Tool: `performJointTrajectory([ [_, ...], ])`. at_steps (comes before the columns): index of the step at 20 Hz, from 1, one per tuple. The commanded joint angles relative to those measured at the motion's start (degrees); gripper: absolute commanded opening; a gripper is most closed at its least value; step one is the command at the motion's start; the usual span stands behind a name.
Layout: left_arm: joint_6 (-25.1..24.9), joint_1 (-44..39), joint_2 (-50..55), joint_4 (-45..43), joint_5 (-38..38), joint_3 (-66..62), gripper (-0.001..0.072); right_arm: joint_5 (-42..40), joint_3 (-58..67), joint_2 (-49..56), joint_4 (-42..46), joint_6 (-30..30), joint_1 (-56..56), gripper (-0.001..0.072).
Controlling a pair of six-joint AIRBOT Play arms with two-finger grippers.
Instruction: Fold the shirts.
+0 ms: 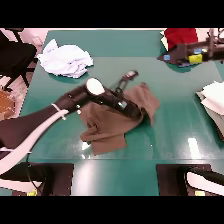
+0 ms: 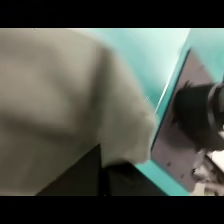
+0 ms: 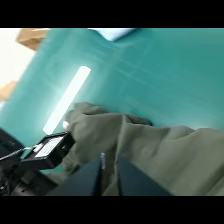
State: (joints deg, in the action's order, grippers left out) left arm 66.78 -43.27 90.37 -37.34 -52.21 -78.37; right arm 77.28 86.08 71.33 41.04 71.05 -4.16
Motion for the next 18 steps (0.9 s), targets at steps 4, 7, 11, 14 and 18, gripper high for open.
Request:
performJointTrajectory([
  [4,18.58,-3.48,4.24,-29.33,-19.58,-1.40,0.0028,0.07,-17.84,0.92,5.51,-0.39,-9.38,0.0445],
  [7,18.25,-3.45,4.24,-28.17,-16.41,-1.40,0.0029,3.26,-25.79,2.71,5.46,-2.32,-8.41,0.0481],
  [11,17.75,-3.39,4.24,-30.01,-10.36,-1.40,0.0387,4.07,-38.97,-3.41,5.51,-3.19,-9.77,0.0481],
  [14,18.56,-0.90,4.24,-29.90,-3.39,-2.82,0.0488,6.54,-49.79,-12.87,3.15,-2.40,-10.67,0.0481],
  [18,20.92,3.10,4.20,-29.49,-4.13,-9.03,0.0490,1.92,-59.71,-21.90,2.19,1.68,-6.10,0.0481],
])
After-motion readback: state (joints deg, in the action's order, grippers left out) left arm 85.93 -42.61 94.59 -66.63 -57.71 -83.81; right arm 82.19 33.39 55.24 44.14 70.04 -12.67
